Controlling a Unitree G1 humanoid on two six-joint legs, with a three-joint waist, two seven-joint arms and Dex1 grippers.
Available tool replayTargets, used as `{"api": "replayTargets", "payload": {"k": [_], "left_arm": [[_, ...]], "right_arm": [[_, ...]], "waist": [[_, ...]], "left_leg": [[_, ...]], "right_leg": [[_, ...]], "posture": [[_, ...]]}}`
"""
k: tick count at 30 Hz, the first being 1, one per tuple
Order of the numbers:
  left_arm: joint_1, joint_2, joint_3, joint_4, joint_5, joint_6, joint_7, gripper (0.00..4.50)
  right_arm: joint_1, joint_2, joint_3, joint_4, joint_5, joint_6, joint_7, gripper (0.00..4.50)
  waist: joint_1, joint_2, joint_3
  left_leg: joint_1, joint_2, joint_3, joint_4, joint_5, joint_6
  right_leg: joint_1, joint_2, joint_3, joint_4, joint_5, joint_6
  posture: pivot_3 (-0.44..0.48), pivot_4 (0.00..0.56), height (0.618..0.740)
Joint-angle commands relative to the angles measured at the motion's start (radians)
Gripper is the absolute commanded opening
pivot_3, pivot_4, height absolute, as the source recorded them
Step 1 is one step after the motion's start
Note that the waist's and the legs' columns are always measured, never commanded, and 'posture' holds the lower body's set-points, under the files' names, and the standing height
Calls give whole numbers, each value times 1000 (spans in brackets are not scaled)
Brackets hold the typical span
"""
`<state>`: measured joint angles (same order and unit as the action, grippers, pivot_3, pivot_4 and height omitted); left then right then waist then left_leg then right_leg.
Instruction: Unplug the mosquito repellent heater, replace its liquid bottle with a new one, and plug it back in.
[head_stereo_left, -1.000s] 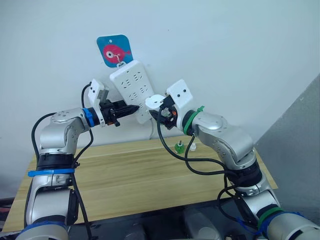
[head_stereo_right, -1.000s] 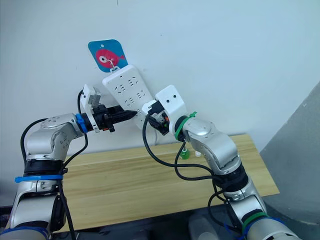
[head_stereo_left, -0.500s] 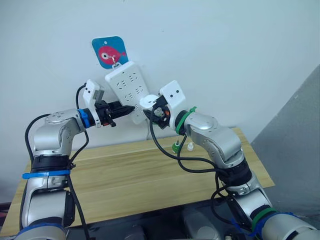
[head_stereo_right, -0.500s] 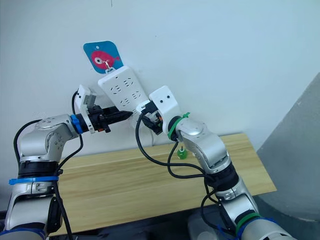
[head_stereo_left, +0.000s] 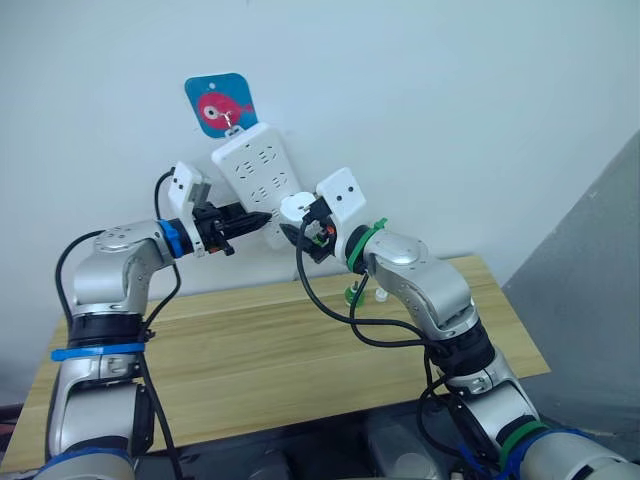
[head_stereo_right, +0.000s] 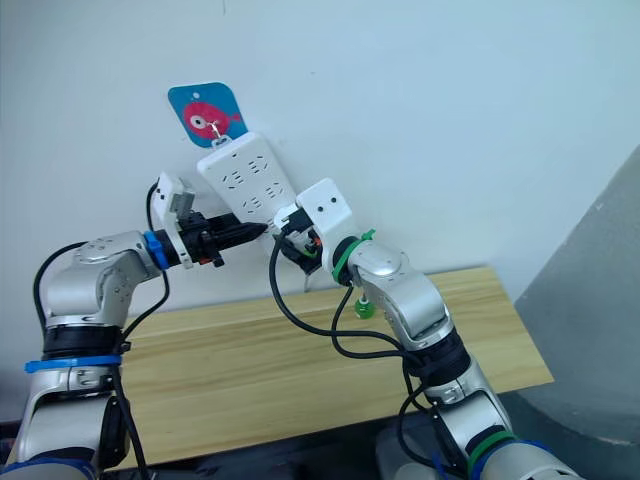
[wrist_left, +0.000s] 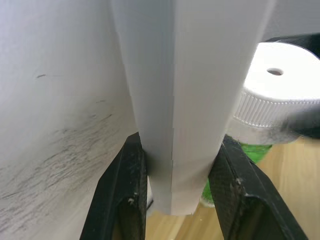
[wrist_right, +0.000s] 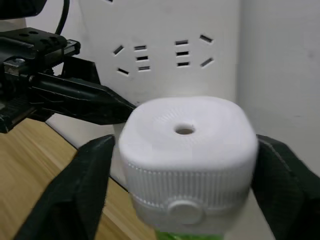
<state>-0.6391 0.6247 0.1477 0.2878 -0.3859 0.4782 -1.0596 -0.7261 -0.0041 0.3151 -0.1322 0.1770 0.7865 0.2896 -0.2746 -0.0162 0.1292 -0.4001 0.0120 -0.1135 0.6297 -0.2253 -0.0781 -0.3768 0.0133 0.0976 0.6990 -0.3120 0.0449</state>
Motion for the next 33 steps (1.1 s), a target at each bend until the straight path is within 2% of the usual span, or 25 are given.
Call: {"api": "replayTargets", "payload": {"k": [1, 5, 9, 14, 15, 23, 27, 33], "left_arm": [[-11, -11, -55, -4, 28, -62, -24, 1305], [-15, -12, -60, 13, 50, -103, 0, 1305], [-14, -3, -69, 18, 57, -118, 7, 1305], [-18, 8, -55, 39, 47, -137, 1, 1305], [-20, 12, -57, 45, 49, -148, -10, 2029], [-12, 39, -51, 77, 79, -200, -7, 4485], [13, 64, -38, 56, 71, -196, -15, 4485], [117, 136, 0, -35, 53, -189, -24, 4485]], "right_arm": [[-12, 3, 3, -47, 5, 18, 18, 4500], [39, -39, -5, -172, 28, 107, 24, 4500], [113, -131, -10, -325, 38, 188, 49, 4500], [167, -213, -48, -438, 77, 250, 75, 4500], [173, -221, -54, -451, 83, 258, 78, 4500], [170, -242, -73, -467, 105, 254, 80, 4500], [159, -259, -73, -466, 119, 216, 118, 4500], [174, -325, -36, -466, 149, 59, 260, 4500]], "waist": [[1, 0, 0], [6, -1, -1], [8, -2, -1], [6, -2, -1], [6, -2, -1], [4, -2, -1], [7, -2, -1], [8, -2, -1]], "left_leg": [[0, 0, 0, 0, 0, 0], [-2, -2, 0, 0, 0, 0], [-2, -2, 0, 0, 0, 1], [0, -2, 1, 0, 0, 1], [0, -2, 1, 0, 0, 0], [0, -2, 1, 0, 0, 1], [0, -1, 1, 0, 0, 1], [0, -1, 1, 0, 0, 1]], "right_leg": [[0, -1, 0, -1, 0, 0], [0, -7, 0, -2, -2, 3], [1, -8, 0, -3, -2, 3], [2, -7, 0, -1, -2, 4], [2, -7, 0, -1, -2, 4], [1, -6, 0, -1, -2, 4], [2, -6, 0, -1, -2, 4], [1, -5, 1, -1, -2, 4]], "posture": [[-255, 76, 733], [-255, 74, 733], [-255, 74, 733], [-261, 81, 733], [-261, 81, 733], [-251, 85, 733], [-236, 87, 733], [-211, 89, 733]]}}
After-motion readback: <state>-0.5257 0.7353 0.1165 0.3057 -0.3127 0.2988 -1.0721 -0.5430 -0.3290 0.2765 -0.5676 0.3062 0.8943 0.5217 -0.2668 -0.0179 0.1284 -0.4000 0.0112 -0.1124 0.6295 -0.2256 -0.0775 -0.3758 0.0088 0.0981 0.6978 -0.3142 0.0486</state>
